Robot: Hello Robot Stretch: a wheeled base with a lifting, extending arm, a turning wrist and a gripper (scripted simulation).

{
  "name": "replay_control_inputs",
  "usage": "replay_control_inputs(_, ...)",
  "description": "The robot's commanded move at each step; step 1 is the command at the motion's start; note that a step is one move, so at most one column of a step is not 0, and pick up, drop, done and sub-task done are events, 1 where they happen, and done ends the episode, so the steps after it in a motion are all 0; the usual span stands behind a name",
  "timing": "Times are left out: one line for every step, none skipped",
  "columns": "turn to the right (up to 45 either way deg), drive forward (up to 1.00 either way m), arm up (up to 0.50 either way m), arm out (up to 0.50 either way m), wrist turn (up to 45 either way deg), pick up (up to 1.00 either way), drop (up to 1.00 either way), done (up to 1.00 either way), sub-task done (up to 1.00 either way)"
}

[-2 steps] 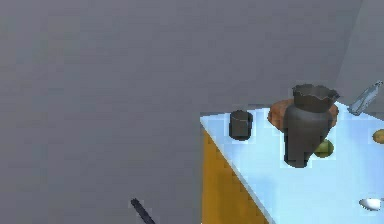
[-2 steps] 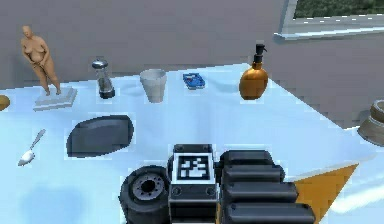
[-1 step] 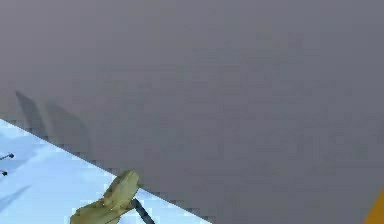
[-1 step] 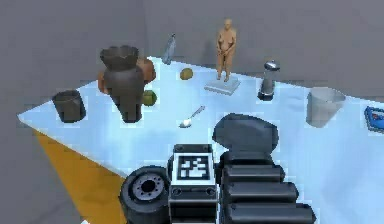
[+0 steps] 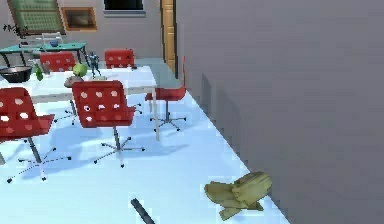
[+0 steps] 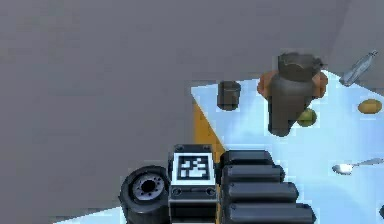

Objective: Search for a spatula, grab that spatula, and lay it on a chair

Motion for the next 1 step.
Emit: replay_control_inputs(-15.0,0.00,0.00,0.00,0.0,0.00,0.00,0.00,0.00)
